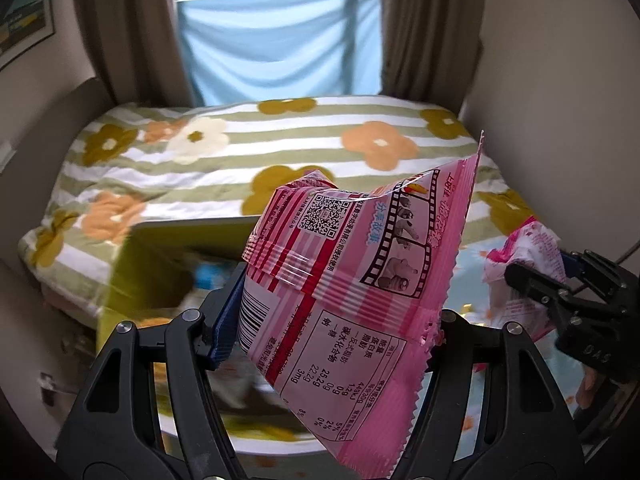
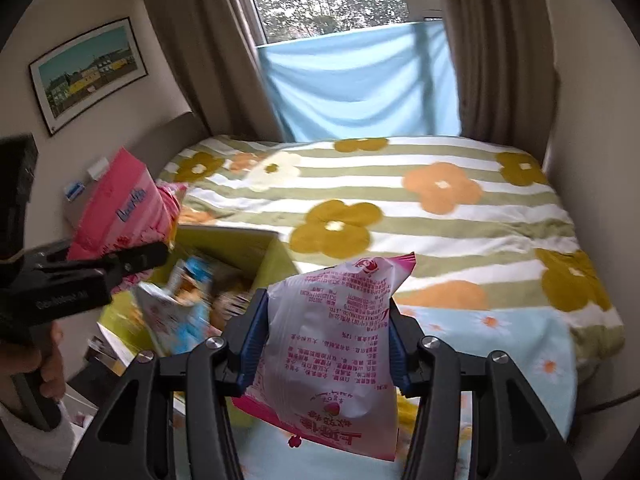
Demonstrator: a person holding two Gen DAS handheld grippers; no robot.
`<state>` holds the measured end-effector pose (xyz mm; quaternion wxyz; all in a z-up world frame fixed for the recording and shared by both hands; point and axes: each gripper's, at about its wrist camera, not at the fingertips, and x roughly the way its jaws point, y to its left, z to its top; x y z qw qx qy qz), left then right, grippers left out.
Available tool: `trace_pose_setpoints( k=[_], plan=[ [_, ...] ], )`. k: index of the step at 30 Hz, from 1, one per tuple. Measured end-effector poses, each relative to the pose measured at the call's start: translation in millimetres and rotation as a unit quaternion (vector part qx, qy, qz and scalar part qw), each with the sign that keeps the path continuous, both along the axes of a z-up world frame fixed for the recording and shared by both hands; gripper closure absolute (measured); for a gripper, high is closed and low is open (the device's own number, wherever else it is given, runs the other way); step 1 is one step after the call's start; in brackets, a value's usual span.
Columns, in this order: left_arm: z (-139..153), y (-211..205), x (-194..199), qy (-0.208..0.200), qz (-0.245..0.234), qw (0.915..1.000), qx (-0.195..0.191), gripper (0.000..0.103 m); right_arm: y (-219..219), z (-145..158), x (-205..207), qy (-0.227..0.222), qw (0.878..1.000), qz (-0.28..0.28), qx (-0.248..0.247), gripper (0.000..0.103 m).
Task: Organize snacks
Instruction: 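Carry both pink bags over the yellow box and open both tools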
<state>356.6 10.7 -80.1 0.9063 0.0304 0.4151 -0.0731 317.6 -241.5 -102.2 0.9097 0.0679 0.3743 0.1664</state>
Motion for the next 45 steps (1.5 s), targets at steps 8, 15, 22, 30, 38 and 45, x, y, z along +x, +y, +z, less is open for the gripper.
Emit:
trace_pose_setpoints(
  k=[8,15,22,30,38,45],
  plan=[
    [-18,110,33,0.023,0.024,0.9994,0.005,0.039,94,-5,30,0.011,1.0,0.013,0.016,0.055],
    [-60,157,69,0.069,0.018,0.9974,-0.003,0.039,140,-21,48,0.028,0.999,-0.003,0.018,0.055],
    [-76,166,86,0.063,-0.014,0.9977,-0.018,0.0,160,-31,51,0.047,0.999,-0.018,0.008,0.055],
    [-98,179,71,0.1,0.01,0.9946,-0.024,0.0,159,-41,57,0.057,0.998,-0.017,0.004,0.055],
    [-99,183,51,0.11,0.004,0.9938,-0.015,0.0,161,-44,64,0.07,0.997,-0.031,0.024,0.047],
    [-92,184,32,0.106,0.002,0.9941,-0.022,0.0,163,-36,52,0.056,0.997,-0.047,0.011,0.01]
  ],
)
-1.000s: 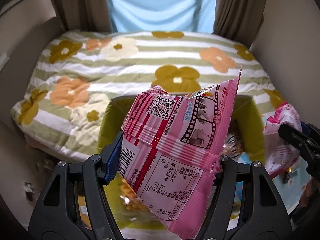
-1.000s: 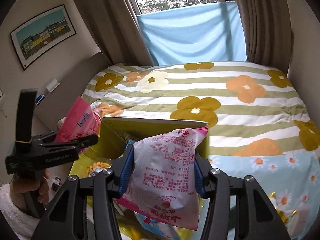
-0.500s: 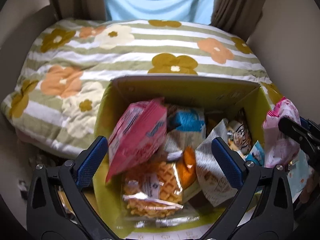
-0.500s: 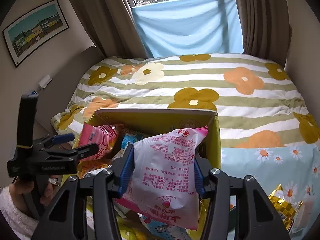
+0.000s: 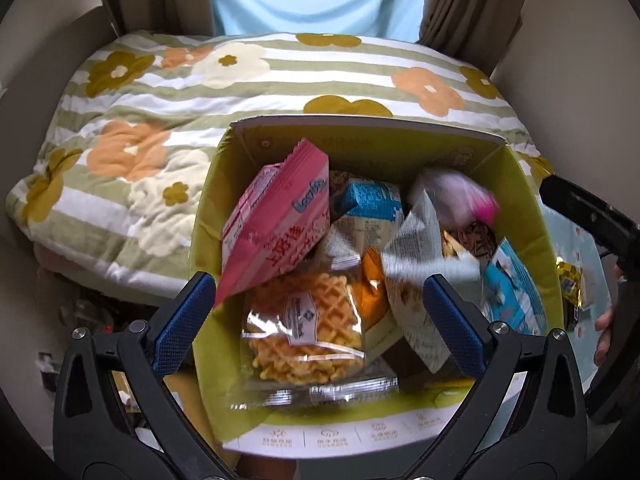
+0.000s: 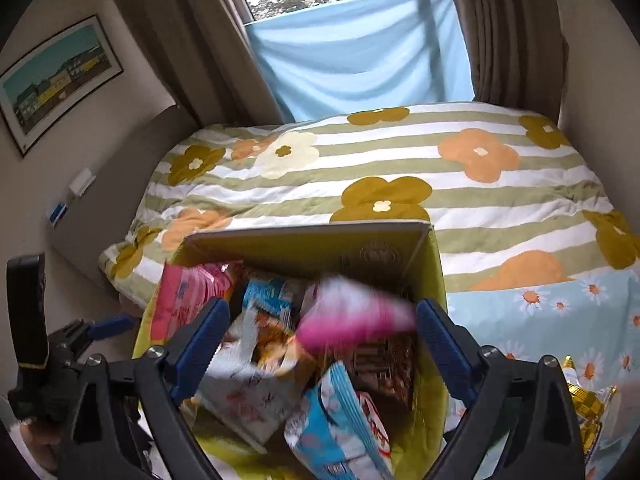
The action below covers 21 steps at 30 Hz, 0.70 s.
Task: Organize snacks
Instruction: 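Carry both pink bags over the yellow box and open both tools, then move both tools back to the last snacks on the cloth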
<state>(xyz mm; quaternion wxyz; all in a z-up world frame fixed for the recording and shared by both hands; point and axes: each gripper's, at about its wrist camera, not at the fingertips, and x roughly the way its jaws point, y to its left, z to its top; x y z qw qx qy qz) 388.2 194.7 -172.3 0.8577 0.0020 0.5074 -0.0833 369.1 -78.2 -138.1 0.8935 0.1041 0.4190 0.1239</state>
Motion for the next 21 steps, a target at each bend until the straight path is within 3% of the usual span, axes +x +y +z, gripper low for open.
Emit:
trace_pose_setpoints(
  k=[13,21],
  plan=[
    [17,-8,-42,-0.025,-0.015,0.9996,-0.001,0.0,0,13,-51,-0.011,1.0,-0.001,-0.008,0.01],
    [15,-24,-53,-0.032,-0.048,0.9983,-0.006,0.0,-5,14,-77,-0.008,0.999,-0.025,-0.021,0.01]
  ],
)
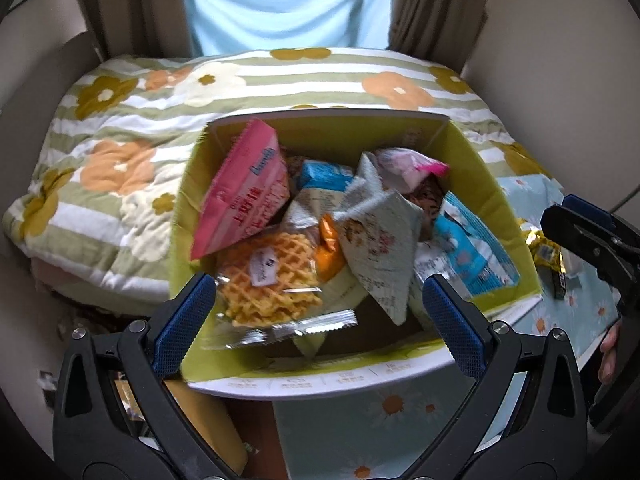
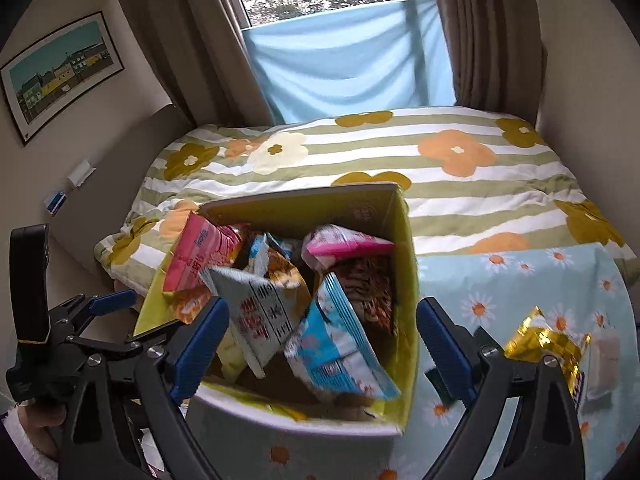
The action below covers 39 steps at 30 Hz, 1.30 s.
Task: Organize snacks
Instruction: 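Move both tools back to the last snacks on the cloth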
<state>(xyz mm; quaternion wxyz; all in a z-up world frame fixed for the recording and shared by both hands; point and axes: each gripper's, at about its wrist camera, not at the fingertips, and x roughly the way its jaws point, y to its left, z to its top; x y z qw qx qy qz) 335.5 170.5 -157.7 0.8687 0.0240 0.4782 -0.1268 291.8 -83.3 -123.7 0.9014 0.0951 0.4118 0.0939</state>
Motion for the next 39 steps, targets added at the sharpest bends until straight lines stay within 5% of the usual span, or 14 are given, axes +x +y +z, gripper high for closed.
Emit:
trace_pose_setpoints(
  k=[9,19,30,39],
  plan=[
    [8,-38,-17,-0.015,-0.032,0.9992,-0.021,0.0,-25,5,-35,0.002,1.0,-0.02,-0.009,0.01],
    [26,-133,-34,-0.024,-0.063,0.9976,-0.019,0.0,-121,18,-75,-0.016,0.998,-0.062,-0.017,0.01],
    [0,-274,-52,0.022,-0.09,0.9955,-0.018,0.0,-251,-3,-109,0.013,0.995,-0.092,-0.048,0.01],
    [-34,-354,-55,0.066,-0.092,0.9936,-0.005,0.0,-309,-43,-108,0.056,0.994,-0.078,-0.042,0.01]
  ],
)
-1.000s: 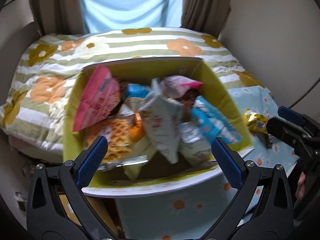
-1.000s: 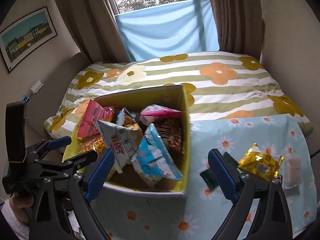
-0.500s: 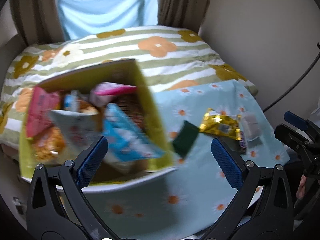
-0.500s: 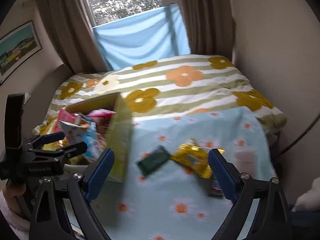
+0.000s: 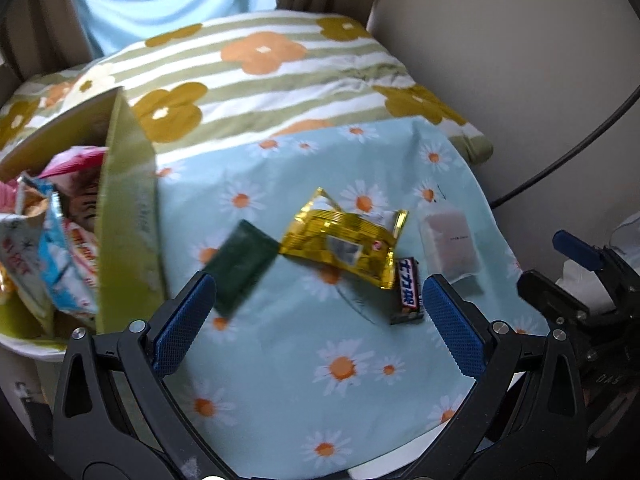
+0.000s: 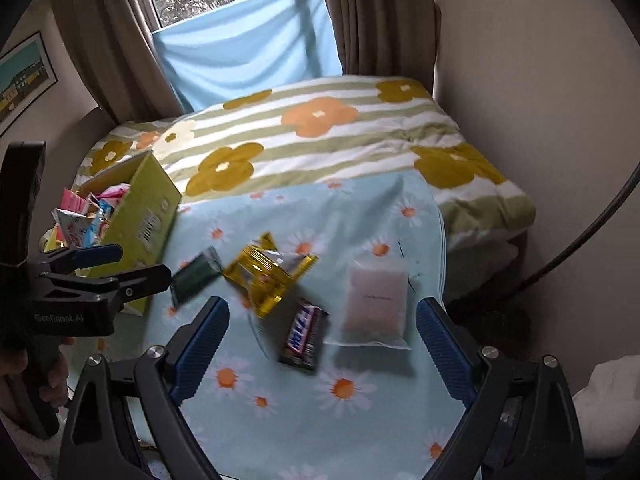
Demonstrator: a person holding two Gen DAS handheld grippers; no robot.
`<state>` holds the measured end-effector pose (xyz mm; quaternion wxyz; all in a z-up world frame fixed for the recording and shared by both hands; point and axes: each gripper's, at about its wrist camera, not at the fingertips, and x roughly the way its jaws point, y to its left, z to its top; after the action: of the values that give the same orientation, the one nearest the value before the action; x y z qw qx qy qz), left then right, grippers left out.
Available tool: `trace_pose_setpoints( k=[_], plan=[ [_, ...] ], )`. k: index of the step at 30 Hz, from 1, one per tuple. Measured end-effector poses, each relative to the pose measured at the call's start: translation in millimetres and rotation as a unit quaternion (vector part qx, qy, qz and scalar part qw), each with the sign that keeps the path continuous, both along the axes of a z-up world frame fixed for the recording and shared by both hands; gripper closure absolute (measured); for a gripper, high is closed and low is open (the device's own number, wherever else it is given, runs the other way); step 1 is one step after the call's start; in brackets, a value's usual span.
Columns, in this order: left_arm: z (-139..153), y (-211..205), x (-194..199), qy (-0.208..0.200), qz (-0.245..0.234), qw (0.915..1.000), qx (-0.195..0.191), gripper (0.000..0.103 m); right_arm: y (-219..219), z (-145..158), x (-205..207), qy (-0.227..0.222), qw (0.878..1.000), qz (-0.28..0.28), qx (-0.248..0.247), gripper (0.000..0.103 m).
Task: Organize snacks
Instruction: 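Move both tools back to the last snacks on the cloth, then grasp the gold-and-white bag with the left tool while the right grasps the white pack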
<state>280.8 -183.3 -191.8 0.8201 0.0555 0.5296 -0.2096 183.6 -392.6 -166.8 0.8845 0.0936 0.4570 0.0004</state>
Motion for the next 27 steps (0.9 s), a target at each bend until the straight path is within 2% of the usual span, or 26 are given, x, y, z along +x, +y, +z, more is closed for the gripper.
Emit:
trace_pose_setpoints(
  k=[4,12,15,18,23,27],
  plan=[
    [-14,-24,7,0.007,-0.017,0.9995,0.026,0.0,-13,-22,6,0.019,1.0,-0.001,0.018,0.01],
    [-66,-69,36,0.042,-0.064,0.9941,0.077,0.0,-17,-61,22,0.056,0.998,0.004,0.003,0.01],
    [-85,-80,46,0.057,-0.073,0.9916,0.09,0.001,-20,-69,26,0.061,0.998,-0.003,0.011,0.01],
    [-101,-85,54,0.067,-0.073,0.9894,0.107,0.001,-18,-82,34,0.077,0.997,0.0,-0.006,0.01],
    [-115,-86,68,0.087,-0.069,0.989,0.098,0.001,-15,-92,42,0.082,0.997,-0.002,-0.009,0.01],
    [-126,-93,75,0.094,-0.083,0.9867,0.103,0.001,-13,-98,49,0.089,0.996,0.002,-0.023,0.01]
  ],
)
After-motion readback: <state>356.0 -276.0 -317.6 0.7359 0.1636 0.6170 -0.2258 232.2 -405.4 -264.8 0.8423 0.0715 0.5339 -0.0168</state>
